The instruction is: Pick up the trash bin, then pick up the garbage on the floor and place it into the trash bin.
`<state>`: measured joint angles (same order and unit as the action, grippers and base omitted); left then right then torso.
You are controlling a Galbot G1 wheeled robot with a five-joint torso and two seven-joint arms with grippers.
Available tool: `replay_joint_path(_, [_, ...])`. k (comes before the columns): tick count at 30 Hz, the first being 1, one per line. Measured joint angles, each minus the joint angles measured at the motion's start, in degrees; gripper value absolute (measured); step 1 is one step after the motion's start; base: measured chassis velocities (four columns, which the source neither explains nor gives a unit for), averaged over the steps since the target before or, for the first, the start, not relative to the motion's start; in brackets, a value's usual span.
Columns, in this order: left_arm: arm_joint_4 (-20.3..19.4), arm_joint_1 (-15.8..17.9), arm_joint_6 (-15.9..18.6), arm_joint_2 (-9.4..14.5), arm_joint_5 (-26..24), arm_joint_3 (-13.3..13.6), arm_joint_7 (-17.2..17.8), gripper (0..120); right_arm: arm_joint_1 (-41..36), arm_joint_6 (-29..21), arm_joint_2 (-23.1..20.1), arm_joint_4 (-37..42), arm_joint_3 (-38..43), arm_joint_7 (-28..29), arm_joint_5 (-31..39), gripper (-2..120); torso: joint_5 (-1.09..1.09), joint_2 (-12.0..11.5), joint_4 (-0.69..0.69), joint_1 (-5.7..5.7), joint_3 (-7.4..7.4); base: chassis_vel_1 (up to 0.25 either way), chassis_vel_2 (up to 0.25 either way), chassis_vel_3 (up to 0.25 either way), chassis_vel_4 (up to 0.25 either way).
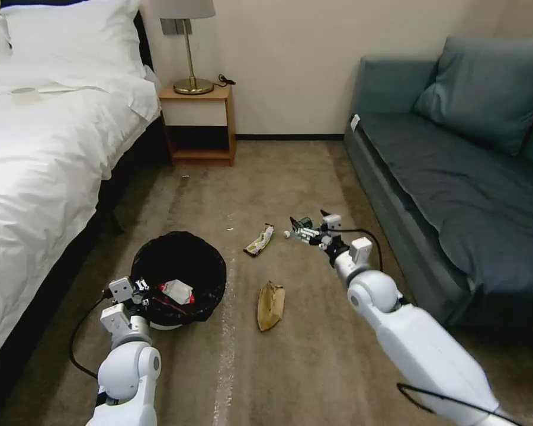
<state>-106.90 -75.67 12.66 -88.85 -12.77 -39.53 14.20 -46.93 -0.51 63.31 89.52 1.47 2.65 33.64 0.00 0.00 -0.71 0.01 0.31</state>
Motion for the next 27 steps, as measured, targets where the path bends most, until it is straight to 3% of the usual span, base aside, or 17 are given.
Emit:
replay_joint_path(2, [-0.02, -0.02, 0.00, 0.02, -0.04, -0.02, 0.02, 4, -1.66, 0.70, 1.58, 0.04, 1.03, 0.06, -0.08, 100, 0.01, 0.00, 0.00, 0.00, 0.00, 0.000, 0.000, 0.000, 0.000])
replay_joint_path(4, [-0.06, -0.16, -0.12, 0.17, -0.28, -0.20, -0.07, 4, -4.83, 2.29, 6.17, -1.02, 2.44, -0.17, -0.38, 100, -0.01, 0.00, 0.02, 0.00, 0.00, 0.000, 0.000, 0.000, 0.000])
replay_joint_path(6, [-0.14, -0.10, -0.13, 0.17, -0.30, -0.22, -0.09, 4, -5.35, 2.42, 7.02, -1.72, 2.24, -0.48, -0.53, 100, -0.01, 0.00, 0.02, 0.00, 0.00, 0.000, 0.000, 0.000, 0.000])
replay_joint_path(14, [-0.36, 0.31, -0.13, 0.01, -0.37, -0.07, -0.13, 4, -3.77, 0.34, 7.48, -8.45, -3.18, -3.89, -0.65, 100, -0.02, 0.00, 0.00, 0.00, 0.01, 0.000, 0.000, 0.000, 0.000])
replay_joint_path(22, [-0.40, 0.55, -0.13, -0.02, -0.40, -0.34, -0.09, 4, 4.40, -2.58, 8.45, -18.05, -13.56, -3.26, 2.85, 100, 0.00, 0.00, 0.02, 0.00, 0.01, 0.000, 0.000, 0.000, 0.000])
replay_joint_path(27, [-0.40, 0.49, -0.13, -0.06, -0.48, -0.54, -0.13, 4, 7.08, -3.00, 10.29, -24.00, -15.55, -4.47, 1.65, 100, 0.00, 0.00, 0.02, 0.00, 0.01, 0.000, 0.000, 0.000, 0.000])
